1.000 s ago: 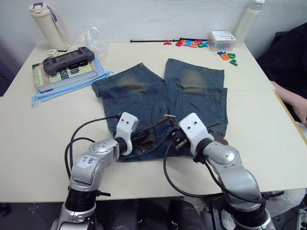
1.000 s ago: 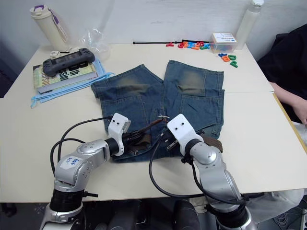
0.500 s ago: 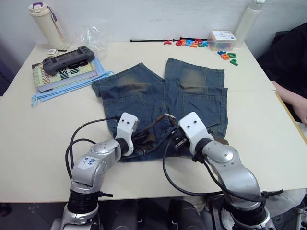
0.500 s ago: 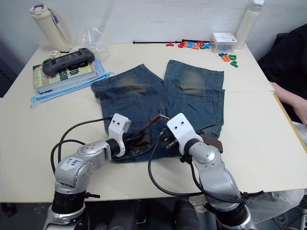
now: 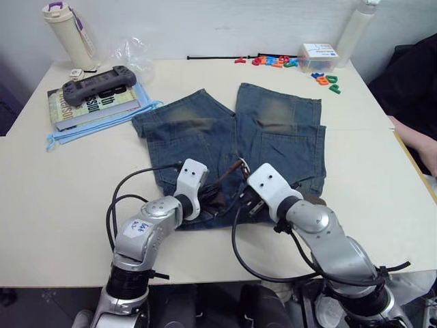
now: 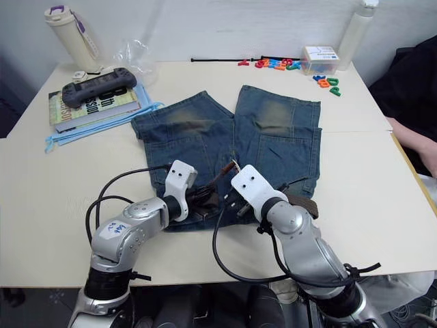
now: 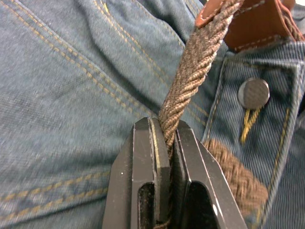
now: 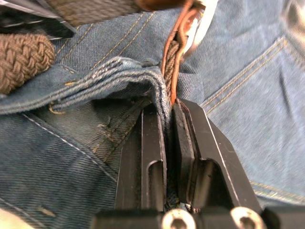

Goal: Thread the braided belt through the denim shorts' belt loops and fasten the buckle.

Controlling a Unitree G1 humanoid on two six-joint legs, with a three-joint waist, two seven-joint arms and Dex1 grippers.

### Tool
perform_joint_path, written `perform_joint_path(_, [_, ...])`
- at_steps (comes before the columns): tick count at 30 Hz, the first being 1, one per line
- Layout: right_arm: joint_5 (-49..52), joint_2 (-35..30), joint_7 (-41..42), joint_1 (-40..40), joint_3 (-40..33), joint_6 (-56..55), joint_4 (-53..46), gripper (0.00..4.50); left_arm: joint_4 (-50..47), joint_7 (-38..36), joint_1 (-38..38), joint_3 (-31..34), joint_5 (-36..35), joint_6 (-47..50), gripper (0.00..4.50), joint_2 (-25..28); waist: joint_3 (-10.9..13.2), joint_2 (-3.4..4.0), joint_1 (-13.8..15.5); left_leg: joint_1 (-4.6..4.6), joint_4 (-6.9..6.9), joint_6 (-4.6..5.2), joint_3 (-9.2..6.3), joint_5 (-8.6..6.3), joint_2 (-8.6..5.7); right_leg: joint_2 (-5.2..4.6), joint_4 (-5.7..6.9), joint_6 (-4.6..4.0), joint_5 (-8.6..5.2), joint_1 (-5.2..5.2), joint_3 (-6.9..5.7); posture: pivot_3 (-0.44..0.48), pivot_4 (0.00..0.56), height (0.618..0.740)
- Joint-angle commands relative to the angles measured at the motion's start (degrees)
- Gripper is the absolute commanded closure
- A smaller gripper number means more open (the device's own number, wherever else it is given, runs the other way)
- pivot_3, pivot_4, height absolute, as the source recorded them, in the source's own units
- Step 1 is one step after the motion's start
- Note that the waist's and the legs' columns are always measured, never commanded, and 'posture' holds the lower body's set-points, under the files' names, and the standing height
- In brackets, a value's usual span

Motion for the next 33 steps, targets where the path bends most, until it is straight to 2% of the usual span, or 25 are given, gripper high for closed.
perform_joint_path(1, [0.22, -2.45, 1.36, -0.94, 4.05, -3.8, -0.65, 4.48, 1.1, -0.78, -1.58, -2.39, -0.31, -1.89, 4.5, -1.32, 0.0, 0.0, 0.25, 0.0, 0.0, 0.01, 0.0, 0.0, 0.0, 0.0, -0.01, 0.0, 0.0, 0.0, 0.0, 0.0, 0.15, 0.717])
perform_joint_path(4, [-0.02, -3.18, 0.97, -0.99, 4.43, -4.69, -0.04, 4.48, 1.22, -1.23, -1.74, -2.47, -0.17, -2.27, 4.5, -0.5, 0.0, -0.01, 0.44, -0.03, -0.01, 0.01, 0.01, 0.01, 0.01, 0.01, -0.02, 0.0, 0.0, -0.02, -0.01, 0.0, 0.15, 0.717])
perform_joint_path(10, [-1.13, -2.46, -0.56, -0.81, 4.21, -4.23, 0.77, 4.48, -5.58, -5.81, -0.21, -3.56, 0.17, 0.94, 4.5, 12.43, -0.01, -0.01, -0.28, -0.03, -0.04, -0.03, 0.06, 0.02, 0.08, 0.09, 0.02, 0.0, 0.0, -0.09, -0.03, 0.0, 0.15, 0.717])
perform_joint_path(13, [-1.59, -2.21, -1.1, -0.75, 4.36, -3.99, 1.0, 4.48, -8.05, -6.16, -0.16, -3.03, -0.79, 3.61, 4.5, 15.05, 0.0, -0.01, -0.89, -0.04, -0.08, -0.07, 0.05, 0.04, 0.1, 0.1, 0.02, -0.01, 0.0, -0.1, 0.0, 0.0, 0.15, 0.717])
perform_joint_path(18, [-4.94, -5.25, -1.73, -2.03, 8.33, -6.12, 2.37, 4.48, -9.47, -3.04, -2.27, -0.73, -1.64, 8.88, 4.5, 11.0, 0.0, -0.02, -0.9, -0.06, -0.05, -0.06, 0.05, 0.04, 0.09, 0.09, 0.0, -0.01, 0.0, -0.1, 0.02, 0.0, 0.15, 0.717])
perform_joint_path(24, [-8.03, -6.93, -1.3, -2.5, 12.18, -8.56, 3.39, 4.48, -7.9, 0.19, -4.07, -0.28, -0.81, 10.12, 4.5, 5.57, 0.0, -0.04, -0.78, -0.07, -0.02, -0.05, 0.04, 0.06, 0.07, 0.09, 0.02, 0.0, 0.0, -0.08, 0.0, 0.0, 0.15, 0.717])
perform_joint_path(33, [-11.9, -7.41, 1.2, -2.15, 14.64, -10.64, 4.6, 4.48, -7.55, 0.29, -6.27, -2.0, -0.44, 9.1, 4.5, 5.49, 0.0, -0.04, -0.78, -0.07, 0.0, -0.06, 0.05, 0.08, 0.07, 0.09, 0.05, 0.0, 0.0, -0.08, -0.06, 0.0, 0.15, 0.717])
